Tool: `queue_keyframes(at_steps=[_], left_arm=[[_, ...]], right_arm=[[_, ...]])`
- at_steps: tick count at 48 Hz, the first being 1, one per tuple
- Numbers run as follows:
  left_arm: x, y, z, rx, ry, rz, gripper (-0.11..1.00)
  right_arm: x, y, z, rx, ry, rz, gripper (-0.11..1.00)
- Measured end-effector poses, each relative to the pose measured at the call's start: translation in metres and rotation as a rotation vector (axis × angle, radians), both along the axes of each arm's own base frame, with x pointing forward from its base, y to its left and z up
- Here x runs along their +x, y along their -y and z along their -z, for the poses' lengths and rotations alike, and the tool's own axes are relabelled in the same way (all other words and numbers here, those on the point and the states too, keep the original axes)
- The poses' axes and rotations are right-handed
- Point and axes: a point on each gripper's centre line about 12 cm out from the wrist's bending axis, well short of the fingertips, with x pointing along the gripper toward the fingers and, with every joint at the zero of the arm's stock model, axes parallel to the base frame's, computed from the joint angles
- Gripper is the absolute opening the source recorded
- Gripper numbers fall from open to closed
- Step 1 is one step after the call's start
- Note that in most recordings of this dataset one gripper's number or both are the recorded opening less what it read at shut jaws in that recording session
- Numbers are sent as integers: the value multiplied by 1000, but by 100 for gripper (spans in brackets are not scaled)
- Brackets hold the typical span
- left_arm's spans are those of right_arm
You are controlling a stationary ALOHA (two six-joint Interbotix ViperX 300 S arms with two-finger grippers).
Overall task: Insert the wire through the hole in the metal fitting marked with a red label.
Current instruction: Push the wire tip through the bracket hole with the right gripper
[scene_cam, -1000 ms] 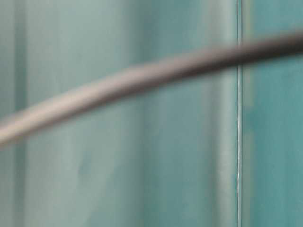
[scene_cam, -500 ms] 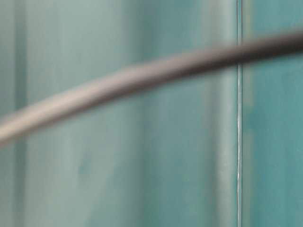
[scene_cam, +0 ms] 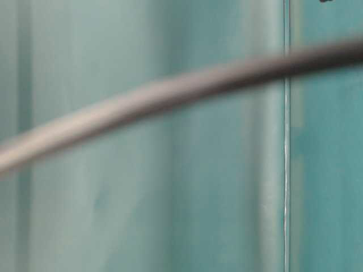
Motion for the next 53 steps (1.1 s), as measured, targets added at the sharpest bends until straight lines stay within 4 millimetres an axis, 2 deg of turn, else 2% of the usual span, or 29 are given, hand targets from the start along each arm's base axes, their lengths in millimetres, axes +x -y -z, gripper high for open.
queue_keyframes(at_steps=[28,53], left_arm=[[0,-1,0,8,1,0,51],[9,-6,-2,2,-5,-25,51]], right_arm=[[13,6,1,-13,-3,-11,1],[22,10,1,-22,2,-16,1]])
